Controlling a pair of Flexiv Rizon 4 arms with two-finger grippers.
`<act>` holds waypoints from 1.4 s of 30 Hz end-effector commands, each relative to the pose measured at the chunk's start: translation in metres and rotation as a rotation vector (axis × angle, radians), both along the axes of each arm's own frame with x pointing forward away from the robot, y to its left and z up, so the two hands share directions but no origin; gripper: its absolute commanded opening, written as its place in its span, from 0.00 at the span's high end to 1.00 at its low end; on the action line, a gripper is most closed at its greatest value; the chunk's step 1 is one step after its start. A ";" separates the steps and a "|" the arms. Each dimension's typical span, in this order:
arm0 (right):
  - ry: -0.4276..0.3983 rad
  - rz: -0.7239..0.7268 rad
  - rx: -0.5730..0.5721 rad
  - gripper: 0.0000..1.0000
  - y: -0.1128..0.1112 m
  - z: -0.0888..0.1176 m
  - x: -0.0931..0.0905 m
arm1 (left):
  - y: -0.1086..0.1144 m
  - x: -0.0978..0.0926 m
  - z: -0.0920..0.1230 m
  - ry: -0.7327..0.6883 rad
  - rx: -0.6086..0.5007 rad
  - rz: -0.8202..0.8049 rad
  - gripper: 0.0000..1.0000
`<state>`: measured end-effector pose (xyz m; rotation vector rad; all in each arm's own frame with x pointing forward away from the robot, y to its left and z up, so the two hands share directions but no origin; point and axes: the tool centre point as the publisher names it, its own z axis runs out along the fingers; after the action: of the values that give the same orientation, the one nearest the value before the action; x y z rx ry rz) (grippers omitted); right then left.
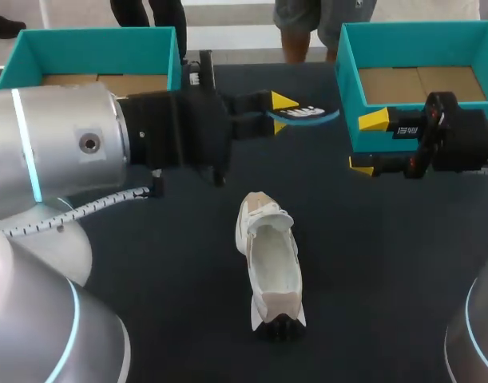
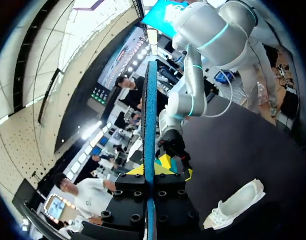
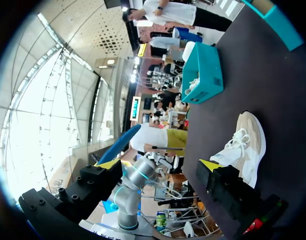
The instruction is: Take the shoe out of the shoebox, open the shoe tongue, remove and reinsert the insole, then place the shoe into the shoebox
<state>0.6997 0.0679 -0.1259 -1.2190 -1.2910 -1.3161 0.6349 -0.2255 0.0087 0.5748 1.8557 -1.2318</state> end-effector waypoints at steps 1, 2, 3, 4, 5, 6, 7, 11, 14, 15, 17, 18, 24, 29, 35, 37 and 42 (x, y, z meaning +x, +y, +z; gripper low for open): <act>0.000 -0.002 -0.001 0.00 0.002 0.000 0.000 | 0.005 -0.004 -0.009 -0.278 0.038 -0.035 1.00; 0.000 -0.002 -0.001 0.00 0.002 0.000 0.000 | 0.005 -0.004 -0.009 -0.278 0.038 -0.035 1.00; 0.000 -0.002 -0.001 0.00 0.002 0.000 0.000 | 0.005 -0.004 -0.009 -0.278 0.038 -0.035 1.00; 0.000 -0.002 -0.001 0.00 0.002 0.000 0.000 | 0.005 -0.004 -0.009 -0.278 0.038 -0.035 1.00; 0.000 -0.002 -0.001 0.00 0.002 0.000 0.000 | 0.005 -0.004 -0.009 -0.278 0.038 -0.035 1.00; 0.000 -0.002 -0.001 0.00 0.002 0.000 0.000 | 0.005 -0.004 -0.009 -0.278 0.038 -0.035 1.00; 0.000 -0.002 -0.001 0.00 0.002 0.000 0.000 | 0.005 -0.004 -0.009 -0.278 0.038 -0.035 1.00; 0.000 -0.002 -0.001 0.00 0.002 0.000 0.000 | 0.006 -0.001 -0.023 -0.342 0.088 -0.085 1.00; 0.015 -0.002 0.002 0.00 0.001 -0.001 0.002 | 0.009 0.006 -0.034 -0.384 0.148 -0.122 1.00; 0.019 -0.013 0.007 0.00 0.000 -0.001 0.003 | 0.010 0.009 -0.036 -0.382 0.149 -0.134 1.00; 0.037 -0.029 0.022 0.00 -0.001 0.000 0.007 | 0.013 0.014 -0.038 -0.389 0.156 -0.135 1.00; 0.037 -0.029 0.019 0.00 -0.001 0.001 0.008 | 0.014 0.017 -0.038 -0.385 0.155 -0.149 1.00; 0.039 -0.032 0.023 0.00 0.001 0.004 0.010 | 0.018 0.032 -0.047 -0.383 0.149 -0.184 1.00; 0.051 -0.037 0.007 0.00 0.003 0.000 0.013 | 0.023 0.042 -0.054 -0.400 0.116 -0.232 1.00; 0.065 -0.072 -0.003 0.00 -0.001 -0.002 0.019 | 0.029 0.054 -0.062 -0.412 0.075 -0.287 1.00; 0.066 -0.082 -0.005 0.00 -0.003 -0.002 0.021 | 0.029 0.058 -0.064 -0.393 0.068 -0.311 1.00; 0.079 -0.098 -0.012 0.00 -0.004 -0.006 0.024 | 0.021 0.062 -0.067 -0.335 0.037 -0.399 1.00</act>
<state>0.7255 0.0619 -0.1317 -1.3348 -1.1991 -1.3194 0.6946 -0.2094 -0.0621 0.7707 1.6986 -0.7996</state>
